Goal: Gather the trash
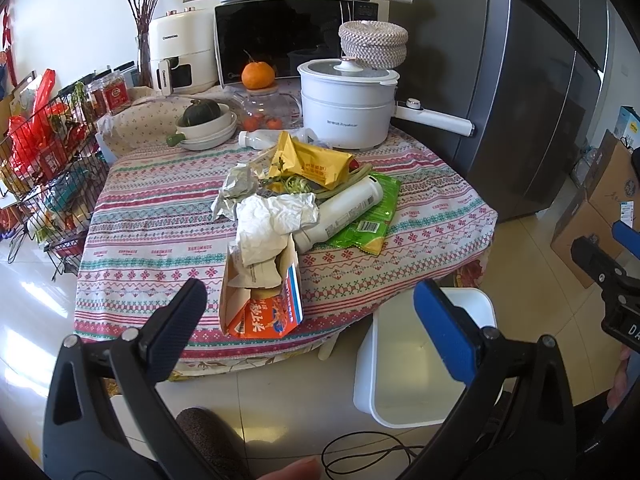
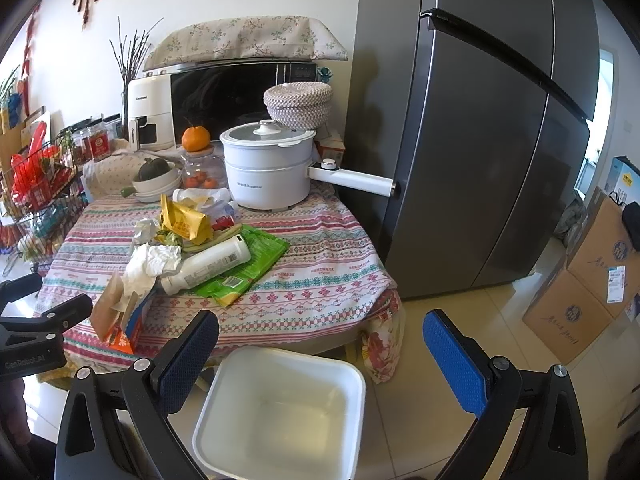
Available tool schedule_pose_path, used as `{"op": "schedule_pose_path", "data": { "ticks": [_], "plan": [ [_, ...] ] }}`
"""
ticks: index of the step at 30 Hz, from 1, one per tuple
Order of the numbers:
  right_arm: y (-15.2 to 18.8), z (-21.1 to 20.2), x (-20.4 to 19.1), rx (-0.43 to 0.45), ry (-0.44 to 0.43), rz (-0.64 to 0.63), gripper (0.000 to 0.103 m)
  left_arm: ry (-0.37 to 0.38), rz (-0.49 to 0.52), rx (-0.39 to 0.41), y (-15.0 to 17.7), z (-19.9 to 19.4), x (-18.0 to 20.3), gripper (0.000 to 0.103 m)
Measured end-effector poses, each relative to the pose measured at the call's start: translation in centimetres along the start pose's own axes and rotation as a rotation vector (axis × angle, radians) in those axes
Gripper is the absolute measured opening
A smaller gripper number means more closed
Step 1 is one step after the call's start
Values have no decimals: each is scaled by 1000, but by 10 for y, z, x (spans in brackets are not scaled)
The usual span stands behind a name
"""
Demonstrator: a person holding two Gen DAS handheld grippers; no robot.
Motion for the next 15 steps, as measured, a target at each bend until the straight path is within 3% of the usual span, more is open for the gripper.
{"op": "schedule_pose_path", "data": {
  "ticks": [15],
  "plan": [
    [-1, 1, 1, -1, 1, -2, 103, -1, 1, 4, -2, -1, 0, 103]
  ]
}}
Point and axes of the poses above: each gripper's, at about its wrist camera, not at the fingertips, and z roughly the way its jaws point, x to its right, y to its underside, the point moved 8 cm from there along z, roughly the way its jaws point, and after that the axes turned 13 degrees about -y, right-handed, at the moved point
